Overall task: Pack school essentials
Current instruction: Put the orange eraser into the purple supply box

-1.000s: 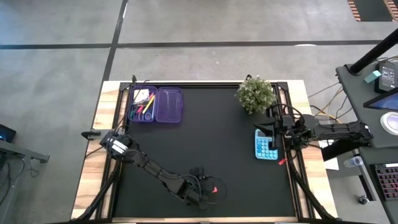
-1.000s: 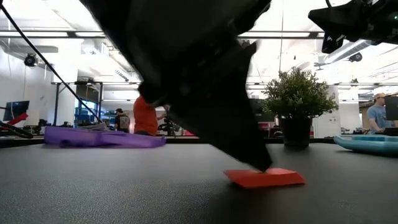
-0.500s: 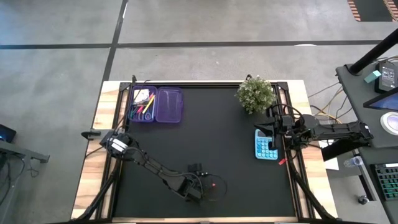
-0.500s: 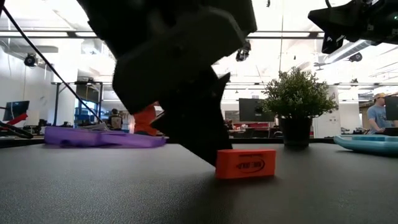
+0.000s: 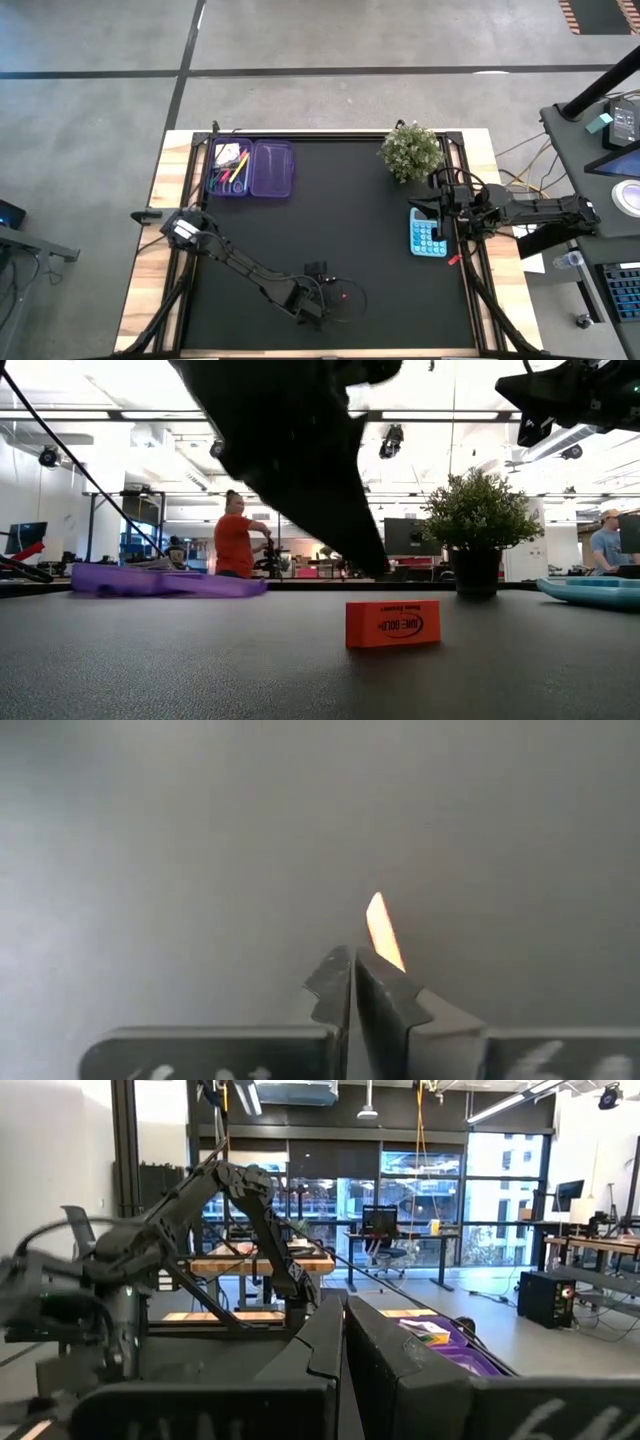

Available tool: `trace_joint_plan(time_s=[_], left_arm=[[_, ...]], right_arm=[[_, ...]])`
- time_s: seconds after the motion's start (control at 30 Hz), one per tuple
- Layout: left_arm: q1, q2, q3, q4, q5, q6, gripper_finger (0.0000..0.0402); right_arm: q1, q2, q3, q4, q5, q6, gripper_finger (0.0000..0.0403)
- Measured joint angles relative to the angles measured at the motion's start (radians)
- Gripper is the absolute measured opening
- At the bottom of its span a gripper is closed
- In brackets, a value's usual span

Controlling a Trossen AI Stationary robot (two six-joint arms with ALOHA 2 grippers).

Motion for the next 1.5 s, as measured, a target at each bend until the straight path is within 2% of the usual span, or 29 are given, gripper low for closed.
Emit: trace_joint_plan(time_s=[0.2,0.7,0.8,0.93,1.03,1.1,1.2,1.33,1.5], left_arm=[[0.000,-0.051,0.000,0.000,0.000,0.011,0.0002],[-0.015,-0.050,0.003,0.060,0.004,0.009,0.0004],[-0.015,-0.050,0.001,0.064,0.049,0.007,0.0026],[-0.015,-0.050,-0.001,0.069,0.108,-0.028,0.0085],[-0.015,-0.048,-0.017,0.078,0.103,-0.044,0.0138],[-0.014,-0.038,-0.030,0.096,0.063,-0.075,0.0169],[-0.012,-0.020,-0.037,0.113,0.035,-0.094,0.0204],[-0.011,0.005,-0.036,0.161,0.036,-0.086,0.0217],[-0.008,0.015,-0.036,0.157,0.036,-0.088,0.0201]], right_arm=[[0.000,0.000,0.000,0.000,0.000,0.000,0.0009],[0.000,0.000,0.000,-0.001,0.000,-0.001,0.0009],[0.000,0.000,0.000,-0.001,0.001,-0.001,0.0009],[0.000,0.000,0.000,-0.001,0.000,0.000,0.0009],[0.000,0.000,0.000,-0.001,0.000,0.008,0.0009],[0.000,0.000,0.000,-0.001,0.000,0.009,0.0009],[0.000,0.000,0.000,-0.001,0.000,0.008,0.0009],[0.000,0.001,0.000,-0.002,0.000,0.008,0.0009],[0.000,0.001,0.000,-0.003,0.000,0.006,0.0009]])
